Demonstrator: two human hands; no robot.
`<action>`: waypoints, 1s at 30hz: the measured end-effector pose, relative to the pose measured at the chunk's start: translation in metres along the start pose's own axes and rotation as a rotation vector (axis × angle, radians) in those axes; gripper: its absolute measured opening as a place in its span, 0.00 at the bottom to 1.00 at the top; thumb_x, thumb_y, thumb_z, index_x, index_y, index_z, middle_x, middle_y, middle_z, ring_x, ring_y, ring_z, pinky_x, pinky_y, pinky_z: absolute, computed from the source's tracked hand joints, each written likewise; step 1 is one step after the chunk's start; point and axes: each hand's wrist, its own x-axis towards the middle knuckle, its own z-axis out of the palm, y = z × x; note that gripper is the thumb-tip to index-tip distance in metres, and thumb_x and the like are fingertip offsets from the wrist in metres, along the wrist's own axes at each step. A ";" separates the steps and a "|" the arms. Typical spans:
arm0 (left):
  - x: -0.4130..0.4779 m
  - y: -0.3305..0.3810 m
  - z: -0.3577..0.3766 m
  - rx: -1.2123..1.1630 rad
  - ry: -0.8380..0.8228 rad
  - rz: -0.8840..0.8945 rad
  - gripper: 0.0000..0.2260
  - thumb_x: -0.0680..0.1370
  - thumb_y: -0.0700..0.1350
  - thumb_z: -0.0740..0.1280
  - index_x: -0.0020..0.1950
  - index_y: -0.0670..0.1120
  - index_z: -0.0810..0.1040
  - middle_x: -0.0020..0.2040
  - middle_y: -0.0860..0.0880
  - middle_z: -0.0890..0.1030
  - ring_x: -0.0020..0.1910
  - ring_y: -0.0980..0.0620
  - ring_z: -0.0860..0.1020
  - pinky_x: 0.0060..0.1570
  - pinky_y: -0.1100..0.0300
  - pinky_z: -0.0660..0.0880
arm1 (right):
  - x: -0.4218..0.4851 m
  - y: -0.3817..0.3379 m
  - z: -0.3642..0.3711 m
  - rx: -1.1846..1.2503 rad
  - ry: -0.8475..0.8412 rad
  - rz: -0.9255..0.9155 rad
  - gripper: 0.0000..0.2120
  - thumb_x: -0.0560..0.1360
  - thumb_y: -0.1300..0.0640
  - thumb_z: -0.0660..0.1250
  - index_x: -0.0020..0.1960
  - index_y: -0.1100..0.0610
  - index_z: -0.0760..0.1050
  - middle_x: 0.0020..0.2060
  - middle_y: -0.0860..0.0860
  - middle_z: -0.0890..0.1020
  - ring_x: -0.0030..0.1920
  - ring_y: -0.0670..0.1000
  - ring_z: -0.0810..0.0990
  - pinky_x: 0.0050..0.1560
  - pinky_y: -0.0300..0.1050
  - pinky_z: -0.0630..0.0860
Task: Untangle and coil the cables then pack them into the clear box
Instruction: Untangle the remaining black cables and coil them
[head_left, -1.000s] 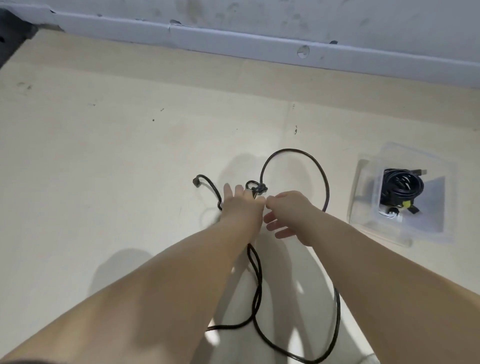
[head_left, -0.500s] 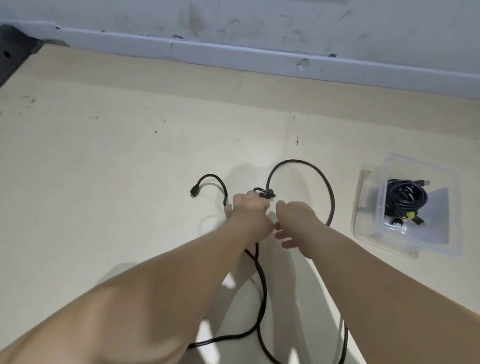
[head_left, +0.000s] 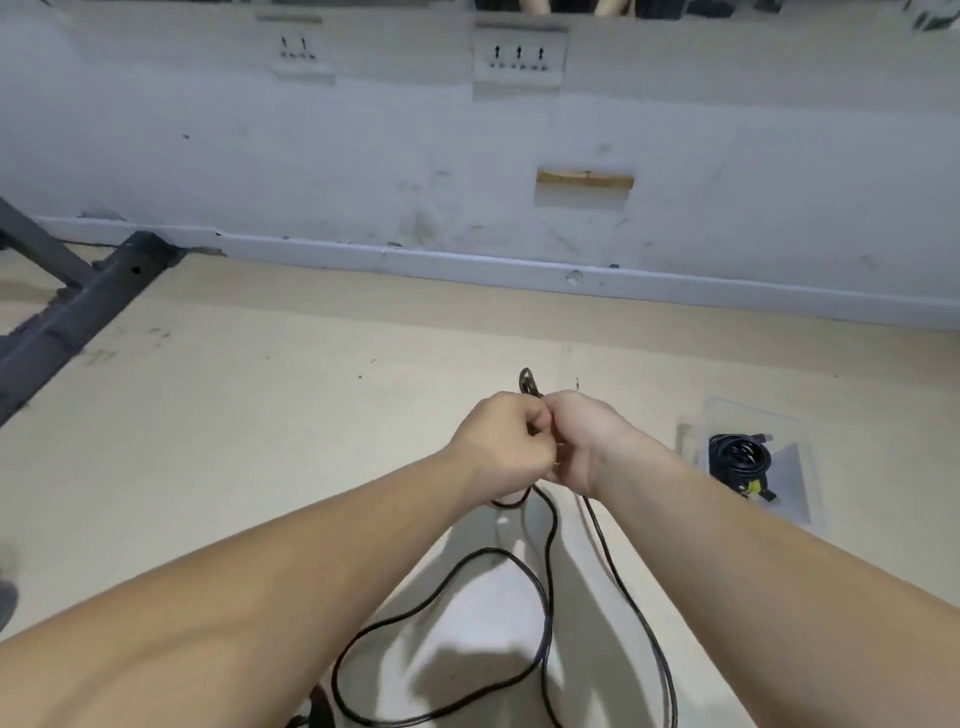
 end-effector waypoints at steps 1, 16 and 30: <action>-0.012 0.005 -0.012 -0.020 -0.007 0.019 0.06 0.74 0.38 0.65 0.41 0.41 0.81 0.43 0.41 0.85 0.46 0.41 0.82 0.49 0.47 0.82 | -0.014 -0.004 0.003 -0.051 0.011 -0.020 0.11 0.73 0.69 0.57 0.44 0.60 0.77 0.33 0.57 0.78 0.29 0.55 0.75 0.23 0.39 0.71; -0.143 0.081 -0.120 -0.032 0.123 0.308 0.16 0.74 0.51 0.78 0.60 0.55 0.82 0.52 0.59 0.86 0.54 0.62 0.83 0.62 0.56 0.79 | -0.228 -0.065 -0.018 -0.424 -0.268 -0.305 0.10 0.76 0.66 0.53 0.46 0.59 0.72 0.30 0.52 0.75 0.27 0.49 0.68 0.30 0.43 0.64; -0.172 0.094 -0.092 -0.283 0.129 0.241 0.18 0.71 0.60 0.74 0.59 0.61 0.79 0.50 0.54 0.85 0.42 0.52 0.83 0.38 0.56 0.76 | -0.220 -0.024 -0.071 -0.289 -0.050 -0.650 0.10 0.75 0.45 0.75 0.43 0.52 0.82 0.31 0.49 0.80 0.28 0.48 0.69 0.27 0.39 0.63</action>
